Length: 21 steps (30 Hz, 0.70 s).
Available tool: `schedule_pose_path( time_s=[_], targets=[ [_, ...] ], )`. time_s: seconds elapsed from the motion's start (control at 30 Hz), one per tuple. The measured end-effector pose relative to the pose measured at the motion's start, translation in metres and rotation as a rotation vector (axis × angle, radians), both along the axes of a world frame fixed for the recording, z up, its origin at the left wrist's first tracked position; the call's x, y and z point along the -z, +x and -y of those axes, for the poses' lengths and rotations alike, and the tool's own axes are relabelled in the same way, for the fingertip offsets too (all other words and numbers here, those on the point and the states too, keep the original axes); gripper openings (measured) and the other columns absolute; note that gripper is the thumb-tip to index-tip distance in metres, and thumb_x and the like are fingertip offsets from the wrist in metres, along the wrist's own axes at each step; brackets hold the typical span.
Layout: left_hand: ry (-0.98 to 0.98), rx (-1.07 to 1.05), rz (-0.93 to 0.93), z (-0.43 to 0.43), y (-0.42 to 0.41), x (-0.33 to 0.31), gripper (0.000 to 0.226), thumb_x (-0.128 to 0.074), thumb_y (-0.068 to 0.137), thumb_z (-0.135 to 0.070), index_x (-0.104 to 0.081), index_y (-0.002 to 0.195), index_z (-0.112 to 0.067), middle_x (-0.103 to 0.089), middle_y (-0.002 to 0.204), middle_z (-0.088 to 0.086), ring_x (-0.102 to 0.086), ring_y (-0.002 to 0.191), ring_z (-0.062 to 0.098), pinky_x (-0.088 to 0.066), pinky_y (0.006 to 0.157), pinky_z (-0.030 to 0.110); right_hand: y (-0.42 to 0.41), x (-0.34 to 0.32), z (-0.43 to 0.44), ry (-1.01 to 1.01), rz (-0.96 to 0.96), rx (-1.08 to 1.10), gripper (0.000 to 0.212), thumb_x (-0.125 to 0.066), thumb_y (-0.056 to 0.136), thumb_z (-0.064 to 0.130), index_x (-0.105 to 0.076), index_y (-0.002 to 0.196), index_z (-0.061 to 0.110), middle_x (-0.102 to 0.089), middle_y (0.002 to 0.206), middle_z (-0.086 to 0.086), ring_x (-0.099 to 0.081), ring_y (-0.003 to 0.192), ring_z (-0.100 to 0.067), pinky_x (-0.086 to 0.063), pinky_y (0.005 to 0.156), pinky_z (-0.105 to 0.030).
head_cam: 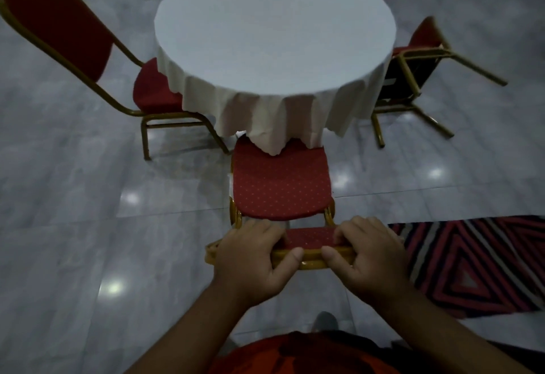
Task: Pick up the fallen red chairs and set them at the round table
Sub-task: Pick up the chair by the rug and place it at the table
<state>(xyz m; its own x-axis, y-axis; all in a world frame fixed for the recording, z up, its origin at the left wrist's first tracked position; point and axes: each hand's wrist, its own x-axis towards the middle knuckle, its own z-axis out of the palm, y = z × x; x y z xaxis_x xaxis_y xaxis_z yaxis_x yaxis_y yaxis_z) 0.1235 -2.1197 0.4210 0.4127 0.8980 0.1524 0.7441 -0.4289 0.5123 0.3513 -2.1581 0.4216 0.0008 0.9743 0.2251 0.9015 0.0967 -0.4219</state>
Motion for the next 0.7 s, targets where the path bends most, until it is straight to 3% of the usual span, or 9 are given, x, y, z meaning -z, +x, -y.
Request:
schedule_pose_path(
  time_s=[0.17,0.37,0.7],
  targets=[
    [-0.026,-0.080,-0.008,-0.015,0.021,-0.005,0.036,-0.045,0.084,-0.061,-0.062,0.078,-0.029,-0.056,0.071,-0.011,-0.051,0.068,0.009,-0.046,0.059,0.034,0.006,0.004,-0.018,0.052,0.046,0.032,0.045,-0.043,0.083,0.070,-0.045,0.071,0.027,-0.038,0.070,0.013,-0.034,0.067,-0.011,-0.025,0.062,-0.029],
    [0.153,-0.066,0.063,-0.027,0.022,0.008,0.033,-0.057,0.082,-0.054,-0.059,0.072,-0.022,-0.053,0.068,-0.009,-0.048,0.064,0.015,-0.043,0.056,0.039,0.009,0.010,-0.037,0.151,0.022,0.051,0.047,-0.045,0.083,0.069,-0.046,0.068,0.025,-0.037,0.068,0.012,-0.036,0.064,-0.012,-0.031,0.058,-0.030],
    [0.182,-0.135,0.022,-0.059,0.026,0.008,0.039,-0.052,0.081,-0.060,-0.054,0.070,-0.023,-0.050,0.066,-0.008,-0.045,0.061,0.015,-0.040,0.051,0.032,0.009,0.010,-0.069,0.178,0.035,0.083,0.045,-0.042,0.086,0.064,-0.048,0.067,0.024,-0.038,0.067,0.011,-0.037,0.064,-0.014,-0.027,0.059,-0.030]
  ],
)
